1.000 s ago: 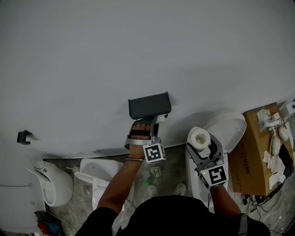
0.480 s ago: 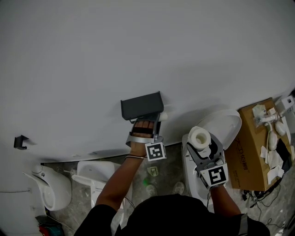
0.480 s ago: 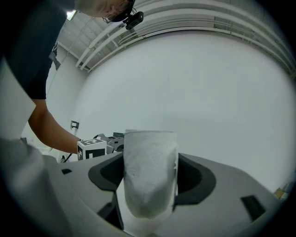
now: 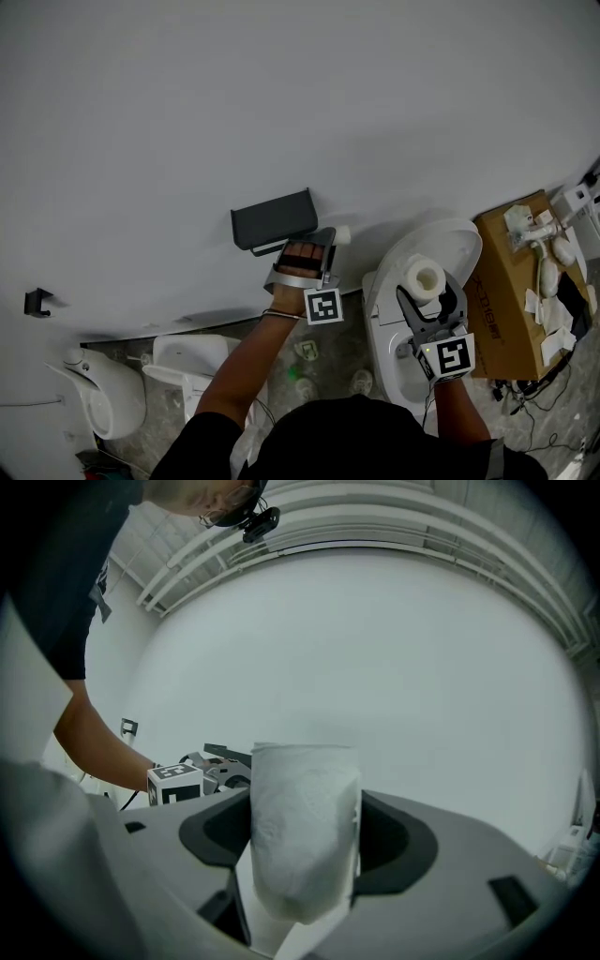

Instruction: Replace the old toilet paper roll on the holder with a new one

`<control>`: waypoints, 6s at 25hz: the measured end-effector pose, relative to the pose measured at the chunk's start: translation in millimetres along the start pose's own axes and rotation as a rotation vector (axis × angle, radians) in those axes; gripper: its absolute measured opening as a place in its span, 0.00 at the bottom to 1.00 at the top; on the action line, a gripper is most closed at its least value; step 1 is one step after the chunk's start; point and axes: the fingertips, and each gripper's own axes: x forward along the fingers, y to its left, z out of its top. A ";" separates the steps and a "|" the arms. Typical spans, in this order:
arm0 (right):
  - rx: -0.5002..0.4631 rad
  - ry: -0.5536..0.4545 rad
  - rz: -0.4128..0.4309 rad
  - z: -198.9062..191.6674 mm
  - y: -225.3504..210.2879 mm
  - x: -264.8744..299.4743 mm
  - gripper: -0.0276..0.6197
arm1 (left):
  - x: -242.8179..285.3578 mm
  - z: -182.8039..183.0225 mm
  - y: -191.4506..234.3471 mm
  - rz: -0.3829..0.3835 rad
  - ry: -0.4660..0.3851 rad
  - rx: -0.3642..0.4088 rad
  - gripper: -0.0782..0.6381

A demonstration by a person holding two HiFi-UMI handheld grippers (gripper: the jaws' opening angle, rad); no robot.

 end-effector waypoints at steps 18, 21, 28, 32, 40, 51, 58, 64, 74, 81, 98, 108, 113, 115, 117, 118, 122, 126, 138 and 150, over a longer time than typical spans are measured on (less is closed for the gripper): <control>-0.003 0.017 -0.073 -4.5 -13.2 -19.2 0.52 | -8.4 42.7 -2.2 -0.008 -0.096 -0.011 0.36; -0.001 0.019 -0.071 -6.9 -12.1 -18.2 0.52 | -17.8 45.7 -1.9 -0.004 -0.106 -0.020 0.36; -0.006 0.012 -0.047 -2.7 5.7 -7.4 0.52 | -44.8 37.3 -13.1 -0.013 -0.104 -0.082 0.36; -0.012 0.014 -0.025 0.5 16.8 0.2 0.52 | -55.7 25.2 -25.0 -0.029 -0.080 -0.115 0.36; -0.002 0.008 0.026 3.3 41.8 21.1 0.52 | -77.1 -7.7 -31.8 -0.035 -0.033 -0.266 0.36; 0.005 -0.023 0.134 13.2 82.8 46.6 0.52 | -112.9 -55.8 -33.9 -0.062 0.051 -0.678 0.36; 0.000 -0.040 0.158 20.8 93.1 57.6 0.52 | -129.9 -73.2 -22.7 -0.003 -0.027 -0.986 0.36; -0.001 -0.055 0.164 24.6 95.1 60.7 0.52 | -150.9 -89.3 -14.5 0.082 -0.108 -1.219 0.36; 0.035 -0.053 0.170 19.3 99.3 73.8 0.52 | -174.1 -103.6 -2.6 0.146 -0.221 -1.465 0.36; 0.243 -0.097 0.154 19.9 93.2 90.5 0.52 | -181.2 -109.3 -2.6 0.147 -0.262 -1.554 0.36; 1.232 -0.142 -0.022 -32.8 39.6 143.4 0.52 | -194.2 -127.4 -10.6 0.147 -0.225 -1.527 0.36; 1.509 -0.186 -0.094 -45.1 41.5 175.1 0.52 | -195.6 -128.0 -20.0 0.119 -0.201 -1.497 0.36; 1.548 -0.176 -0.120 -52.9 46.4 181.7 0.52 | -197.6 -133.6 -21.8 0.127 -0.191 -1.480 0.36; 1.563 -0.173 -0.119 -55.0 49.0 183.5 0.52 | -198.2 -134.7 -21.4 0.133 -0.191 -1.483 0.36; 1.579 -0.175 -0.111 -54.7 53.3 185.9 0.52 | -199.5 -135.6 -21.0 0.132 -0.191 -1.501 0.36; 1.587 -0.177 -0.107 -54.3 55.7 187.3 0.52 | -200.2 -136.5 -21.0 0.133 -0.191 -1.510 0.36; 1.604 -0.169 -0.105 -54.7 65.1 192.0 0.52 | -204.6 -141.3 -24.3 0.127 -0.182 -1.490 0.36; 1.609 -0.156 -0.102 -55.5 73.9 196.6 0.52 | -212.7 -143.2 -11.3 0.152 -0.208 -1.469 0.36; 1.623 -0.122 -0.069 -59.3 109.4 208.4 0.52 | -225.2 -164.6 -9.9 0.185 -0.184 -1.484 0.36; 1.621 -0.113 -0.040 -50.4 159.3 222.9 0.52 | -236.9 -199.7 -21.6 0.212 -0.118 -1.457 0.36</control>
